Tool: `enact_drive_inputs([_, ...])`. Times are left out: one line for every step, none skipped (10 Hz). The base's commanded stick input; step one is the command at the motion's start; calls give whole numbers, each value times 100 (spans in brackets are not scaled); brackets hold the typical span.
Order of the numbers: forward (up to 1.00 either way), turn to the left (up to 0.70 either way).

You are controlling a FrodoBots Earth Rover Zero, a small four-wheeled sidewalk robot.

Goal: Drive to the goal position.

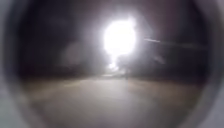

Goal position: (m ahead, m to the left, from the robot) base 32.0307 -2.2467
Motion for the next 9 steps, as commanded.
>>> enact_drive_inputs([100,5])
enact_drive_inputs([100,5])
enact_drive_inputs([100,5])
enact_drive_inputs([100,5])
enact_drive_inputs([100,5])
enact_drive_inputs([100,5])
enact_drive_inputs([100,5])
enact_drive_inputs([100,5])
enact_drive_inputs([100,5])
